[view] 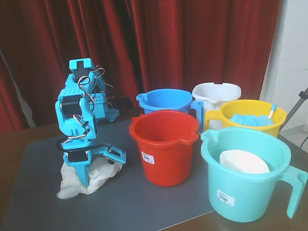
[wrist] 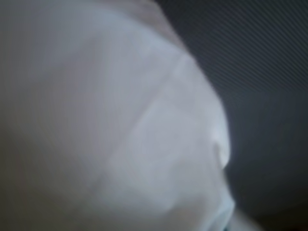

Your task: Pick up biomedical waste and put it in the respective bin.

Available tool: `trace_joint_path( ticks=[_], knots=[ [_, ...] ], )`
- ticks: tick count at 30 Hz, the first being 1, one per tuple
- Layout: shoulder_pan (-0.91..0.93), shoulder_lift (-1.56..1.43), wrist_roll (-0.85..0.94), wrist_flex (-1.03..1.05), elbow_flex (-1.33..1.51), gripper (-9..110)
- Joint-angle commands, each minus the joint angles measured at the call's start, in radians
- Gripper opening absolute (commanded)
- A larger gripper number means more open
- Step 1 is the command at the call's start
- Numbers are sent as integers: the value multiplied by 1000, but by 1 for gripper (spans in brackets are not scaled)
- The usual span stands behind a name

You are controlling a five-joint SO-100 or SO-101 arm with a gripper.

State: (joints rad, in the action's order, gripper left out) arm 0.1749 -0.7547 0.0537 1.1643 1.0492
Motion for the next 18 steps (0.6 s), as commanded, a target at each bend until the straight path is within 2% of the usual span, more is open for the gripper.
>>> trace_joint_path(
  ticks=[1, 3, 4, 6, 11, 18],
  knots=[
    [14, 5, -51, -25, -8, -1],
    [17, 6, -158, -31, 15, -1],
    [25, 5, -313, -66, 43, -1],
    [54, 2, -410, -98, 54, -1],
    [64, -21, -405, -126, 15, -1],
    [64, -158, -442, 161, -247, -1]
  ],
)
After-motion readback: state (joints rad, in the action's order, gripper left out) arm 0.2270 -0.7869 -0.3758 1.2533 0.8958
